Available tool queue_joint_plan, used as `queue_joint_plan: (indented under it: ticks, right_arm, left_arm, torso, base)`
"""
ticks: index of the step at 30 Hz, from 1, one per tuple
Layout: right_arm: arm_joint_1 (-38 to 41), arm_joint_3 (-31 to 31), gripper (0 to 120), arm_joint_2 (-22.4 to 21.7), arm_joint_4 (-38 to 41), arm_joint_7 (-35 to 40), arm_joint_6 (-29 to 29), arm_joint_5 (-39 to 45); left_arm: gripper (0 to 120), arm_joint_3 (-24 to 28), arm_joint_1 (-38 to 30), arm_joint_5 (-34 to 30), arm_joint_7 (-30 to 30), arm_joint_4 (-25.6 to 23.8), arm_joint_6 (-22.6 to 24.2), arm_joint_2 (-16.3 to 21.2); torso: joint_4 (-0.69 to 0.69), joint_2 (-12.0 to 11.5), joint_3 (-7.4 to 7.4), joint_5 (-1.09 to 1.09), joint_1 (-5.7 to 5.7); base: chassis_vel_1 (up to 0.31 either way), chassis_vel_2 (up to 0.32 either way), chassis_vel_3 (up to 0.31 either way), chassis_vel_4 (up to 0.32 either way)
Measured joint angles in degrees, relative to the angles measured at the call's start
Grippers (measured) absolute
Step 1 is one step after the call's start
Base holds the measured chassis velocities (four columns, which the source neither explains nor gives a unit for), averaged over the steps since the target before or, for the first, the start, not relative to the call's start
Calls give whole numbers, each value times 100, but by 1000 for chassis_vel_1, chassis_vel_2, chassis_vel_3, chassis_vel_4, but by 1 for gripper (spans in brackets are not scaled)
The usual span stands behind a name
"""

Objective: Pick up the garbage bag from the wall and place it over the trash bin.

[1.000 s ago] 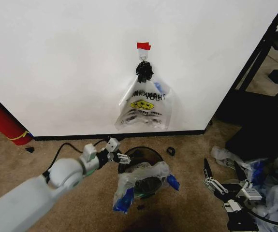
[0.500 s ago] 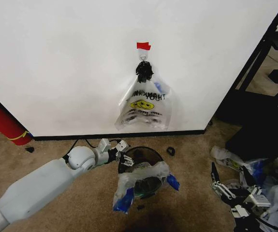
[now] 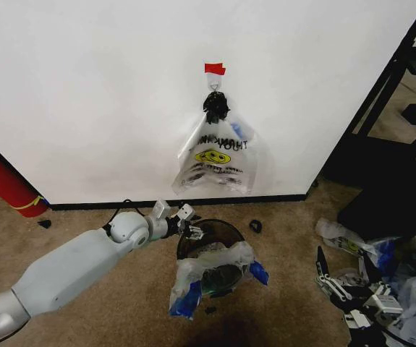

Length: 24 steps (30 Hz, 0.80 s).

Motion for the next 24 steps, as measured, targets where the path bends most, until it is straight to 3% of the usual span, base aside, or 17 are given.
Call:
queue_joint_plan:
  ticks: [10,13,18,24]
  right_arm:
    - [1,-41,100,10,55,2,-38,-19]
    - [1,-60,100,13,46,2,-42,-29]
    - [11,-79,100,18,43,0,-114,-48]
    - [66,-54,100,-74,60,25,-320,17]
  left_arm:
    - [10,29,-10,132,59,102,-7,-30]
    - [4,29,3,139,48,65,47,-14]
    - [3,-45,86,-45,-129,-29,214,24]
    - [3,-664,654,-1126,-1288,-650,521,83]
  torso:
    - [0,0,0,-1,0]
    - [-1,0,0,-1,0]
    - [-1,0,0,0,0]
    - [-1,0,0,-1,0]
  base:
    - [0,0,0,0]
    - [0,0,0,0]
    - [0,0,0,0]
    - [0,0,0,0]
